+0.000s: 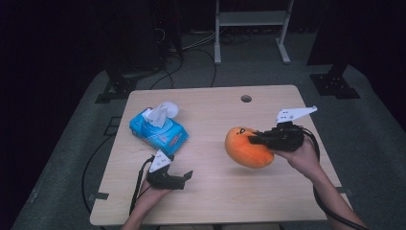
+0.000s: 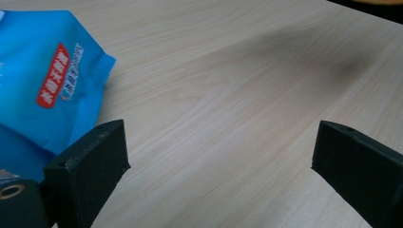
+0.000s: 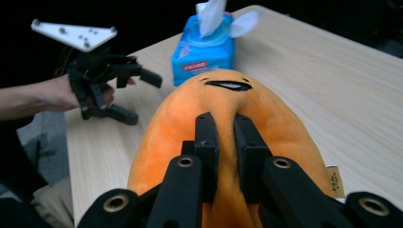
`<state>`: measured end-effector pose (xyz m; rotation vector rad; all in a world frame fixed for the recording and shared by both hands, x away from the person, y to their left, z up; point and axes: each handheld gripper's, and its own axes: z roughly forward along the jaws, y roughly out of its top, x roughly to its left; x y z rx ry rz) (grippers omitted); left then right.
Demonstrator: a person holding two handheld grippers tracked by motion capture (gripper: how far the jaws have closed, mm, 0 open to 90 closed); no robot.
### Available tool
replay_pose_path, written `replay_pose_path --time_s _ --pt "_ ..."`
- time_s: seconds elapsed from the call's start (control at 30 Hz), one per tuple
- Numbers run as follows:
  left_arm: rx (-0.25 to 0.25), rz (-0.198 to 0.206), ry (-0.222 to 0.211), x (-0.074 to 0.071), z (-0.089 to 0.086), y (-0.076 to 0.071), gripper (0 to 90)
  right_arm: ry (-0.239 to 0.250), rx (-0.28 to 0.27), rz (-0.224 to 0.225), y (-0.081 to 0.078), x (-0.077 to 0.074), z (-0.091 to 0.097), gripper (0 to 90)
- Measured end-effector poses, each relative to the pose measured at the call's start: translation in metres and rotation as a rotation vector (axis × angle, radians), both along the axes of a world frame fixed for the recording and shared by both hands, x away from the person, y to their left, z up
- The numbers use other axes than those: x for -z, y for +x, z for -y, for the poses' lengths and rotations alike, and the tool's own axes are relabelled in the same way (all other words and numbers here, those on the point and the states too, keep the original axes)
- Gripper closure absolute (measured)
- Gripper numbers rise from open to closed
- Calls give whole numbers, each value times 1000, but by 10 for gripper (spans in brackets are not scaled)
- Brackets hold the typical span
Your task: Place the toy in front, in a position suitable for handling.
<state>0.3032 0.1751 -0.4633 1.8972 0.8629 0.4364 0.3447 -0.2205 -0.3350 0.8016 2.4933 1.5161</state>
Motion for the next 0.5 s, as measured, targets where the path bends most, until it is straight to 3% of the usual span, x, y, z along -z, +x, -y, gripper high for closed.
replay_pose_path --time_s 0.17,0.33,0.5 --pt "-14 4 -7 -1 -4 1 37 -7 -56 -5 1 9 -17 816" --pt "-29 3 -11 -2 -8 2 37 -22 -111 -37 6 31 -39 814" --pt "-35 5 -11 -2 -11 3 37 -57 -141 -25 8 44 -54 810"
